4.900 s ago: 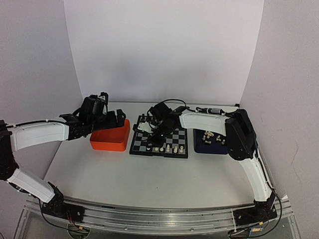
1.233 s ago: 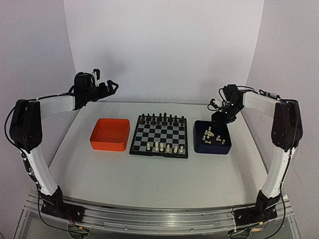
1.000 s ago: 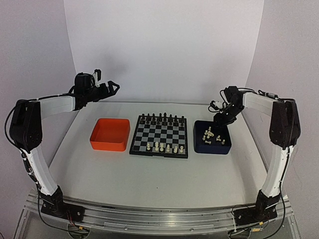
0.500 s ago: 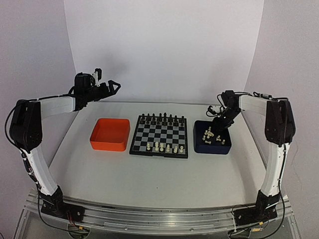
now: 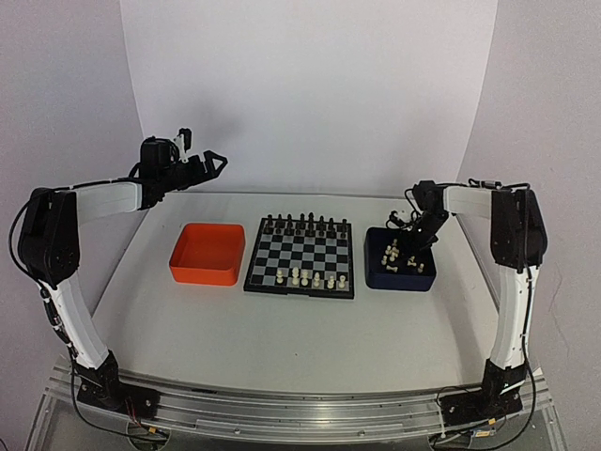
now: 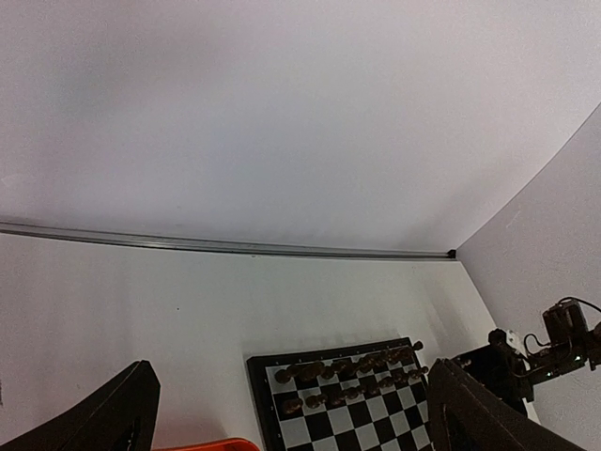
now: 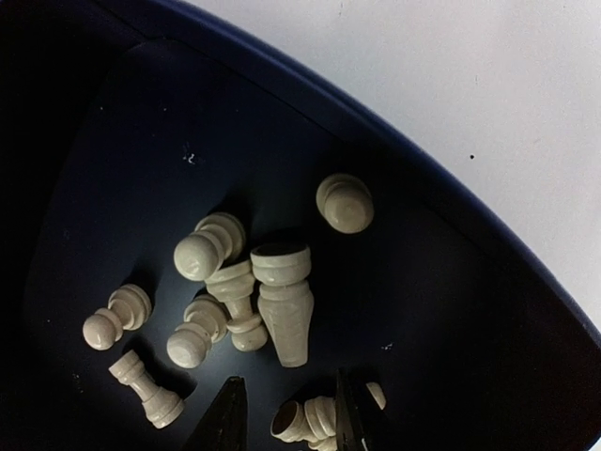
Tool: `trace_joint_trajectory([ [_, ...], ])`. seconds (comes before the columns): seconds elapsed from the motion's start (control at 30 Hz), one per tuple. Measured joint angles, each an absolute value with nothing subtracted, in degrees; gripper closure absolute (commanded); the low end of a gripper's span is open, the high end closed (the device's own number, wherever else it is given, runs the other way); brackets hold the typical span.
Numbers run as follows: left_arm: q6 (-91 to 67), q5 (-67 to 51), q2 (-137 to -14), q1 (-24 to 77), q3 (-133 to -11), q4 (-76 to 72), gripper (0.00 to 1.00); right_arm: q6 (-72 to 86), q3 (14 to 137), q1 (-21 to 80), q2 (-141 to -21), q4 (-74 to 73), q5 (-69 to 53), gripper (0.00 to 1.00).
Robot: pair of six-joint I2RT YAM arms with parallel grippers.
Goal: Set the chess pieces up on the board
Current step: Pick up the chess piece from the storage box.
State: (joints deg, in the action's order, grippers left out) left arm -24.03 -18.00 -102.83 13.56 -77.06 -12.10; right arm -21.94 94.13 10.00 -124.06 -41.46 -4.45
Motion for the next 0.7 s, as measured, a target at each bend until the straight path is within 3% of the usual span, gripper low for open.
trace_joint_trajectory([
  [0.7, -24.1, -18.5, -102.8, 13.6, -77.1, -12.1, 0.00, -21.7, 95.0, 10.0, -125.9, -38.6, -2.4, 0.73],
])
